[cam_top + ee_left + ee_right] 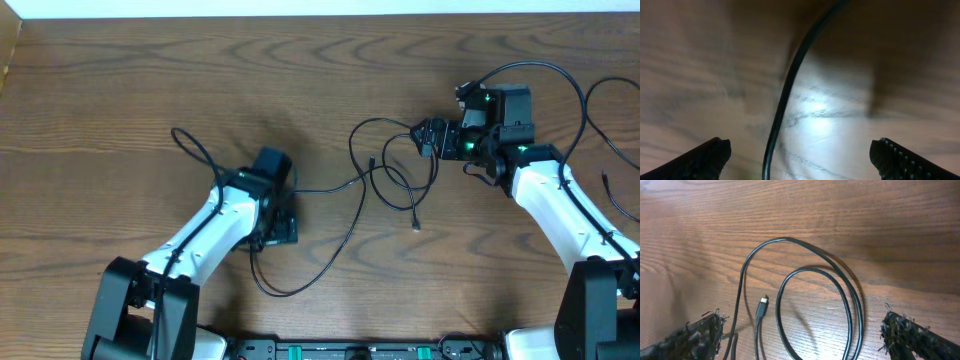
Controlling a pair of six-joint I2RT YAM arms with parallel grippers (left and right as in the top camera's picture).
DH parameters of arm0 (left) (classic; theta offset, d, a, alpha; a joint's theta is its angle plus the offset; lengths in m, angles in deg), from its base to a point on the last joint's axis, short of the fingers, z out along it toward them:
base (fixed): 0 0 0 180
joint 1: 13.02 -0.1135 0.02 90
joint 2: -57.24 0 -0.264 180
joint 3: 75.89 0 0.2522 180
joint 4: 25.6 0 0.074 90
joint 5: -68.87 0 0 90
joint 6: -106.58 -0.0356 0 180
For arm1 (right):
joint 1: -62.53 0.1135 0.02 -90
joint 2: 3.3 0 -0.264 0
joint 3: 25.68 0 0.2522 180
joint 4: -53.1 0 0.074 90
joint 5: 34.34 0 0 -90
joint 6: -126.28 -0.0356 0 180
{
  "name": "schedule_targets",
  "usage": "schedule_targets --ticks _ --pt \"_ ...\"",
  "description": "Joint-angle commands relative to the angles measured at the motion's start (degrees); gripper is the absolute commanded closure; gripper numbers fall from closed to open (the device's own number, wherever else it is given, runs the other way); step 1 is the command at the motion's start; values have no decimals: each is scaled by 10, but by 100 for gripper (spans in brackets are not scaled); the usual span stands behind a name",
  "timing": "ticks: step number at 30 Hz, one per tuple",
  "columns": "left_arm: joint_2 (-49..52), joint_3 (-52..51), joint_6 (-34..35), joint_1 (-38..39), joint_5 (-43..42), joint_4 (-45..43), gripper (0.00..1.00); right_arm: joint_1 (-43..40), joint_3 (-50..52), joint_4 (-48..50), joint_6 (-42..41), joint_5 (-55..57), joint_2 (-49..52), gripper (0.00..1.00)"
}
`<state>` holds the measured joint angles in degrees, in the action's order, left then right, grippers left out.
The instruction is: Untangle cables
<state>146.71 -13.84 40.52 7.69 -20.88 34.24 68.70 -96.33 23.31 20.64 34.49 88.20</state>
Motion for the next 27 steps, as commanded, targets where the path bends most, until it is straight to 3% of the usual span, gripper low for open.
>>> schedule_targets --ticks 1,2,3,6,14,20,22,24,27 --pt "0 -31 30 -3 -1 -7 7 -2 -3 -2 12 -1 1 1" --pt "0 -32 30 -3 -7 -8 12 -2 -3 -1 12 -1 1 1" --pt "0 -32 30 -3 -13 -9 25 -2 -3 -2 12 -2 1 1" --pt "0 -32 29 -3 -50 -34 92 -2 -3 -2 12 -1 1 1" --pt "-15 -25 -76 -3 -90 -119 93 -5 -3 -10 13 18 1 1" --pt "-101 -14 -233 -2 -90 -210 93 -12 -3 -47 27 45 5 1" --pt "-151 -14 -314 4 -90 -270 93 -13 -3 -47 26 45 5 1" --pt "-168 -14 -339 8 -91 -303 93 -13 -3 -47 26 45 5 1" --pt "-183 -14 -399 20 -153 -382 92 -13 -3 -42 24 31 5 1"
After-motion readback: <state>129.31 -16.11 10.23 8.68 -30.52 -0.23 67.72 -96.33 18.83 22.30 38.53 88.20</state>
